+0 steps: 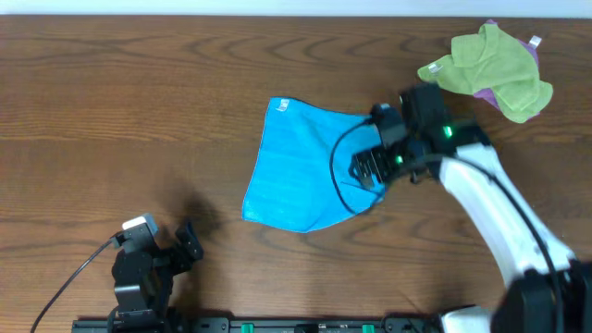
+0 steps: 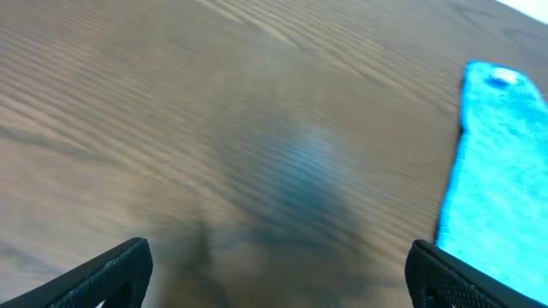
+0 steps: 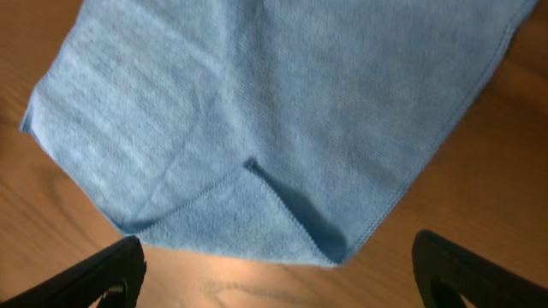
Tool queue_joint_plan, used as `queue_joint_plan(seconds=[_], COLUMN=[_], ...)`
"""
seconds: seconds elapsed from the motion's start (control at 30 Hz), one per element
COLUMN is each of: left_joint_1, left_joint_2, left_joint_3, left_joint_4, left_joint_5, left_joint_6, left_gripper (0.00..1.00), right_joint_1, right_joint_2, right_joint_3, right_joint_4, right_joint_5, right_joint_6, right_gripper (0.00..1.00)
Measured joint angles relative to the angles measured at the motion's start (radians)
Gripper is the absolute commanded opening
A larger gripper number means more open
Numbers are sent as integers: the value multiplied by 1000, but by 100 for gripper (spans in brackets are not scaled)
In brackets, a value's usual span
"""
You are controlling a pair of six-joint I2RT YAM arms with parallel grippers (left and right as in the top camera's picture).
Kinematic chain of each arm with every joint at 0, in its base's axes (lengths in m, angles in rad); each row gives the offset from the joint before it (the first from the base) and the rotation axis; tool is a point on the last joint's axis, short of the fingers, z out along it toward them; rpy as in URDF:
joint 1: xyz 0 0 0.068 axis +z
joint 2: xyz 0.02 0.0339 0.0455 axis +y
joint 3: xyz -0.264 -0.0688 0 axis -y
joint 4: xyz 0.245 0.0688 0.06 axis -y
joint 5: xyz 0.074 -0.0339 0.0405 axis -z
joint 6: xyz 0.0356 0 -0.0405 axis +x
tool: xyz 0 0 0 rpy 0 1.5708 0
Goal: Fold the cloth
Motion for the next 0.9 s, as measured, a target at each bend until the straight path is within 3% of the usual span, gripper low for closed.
queue_joint_plan(seconds=[0.3, 0.67, 0.9], left_joint_1=[0, 0, 0], left_joint_2=[0, 0, 0], left_joint_3=[0, 0, 0], left_joint_4=[0, 0, 0], left_joint_5=[62, 74, 74], left_joint_6=[-14, -15, -15], left_gripper=[95, 95, 95], right_joint_1=[0, 0, 0], right_joint_2=[-10, 105, 175], right_joint_3=[-213, -218, -219], right_joint_4=[181, 266, 285], right_joint_5=[-73, -113, -142], right_joint_6=[37, 44, 46], right_gripper=[96, 89, 76])
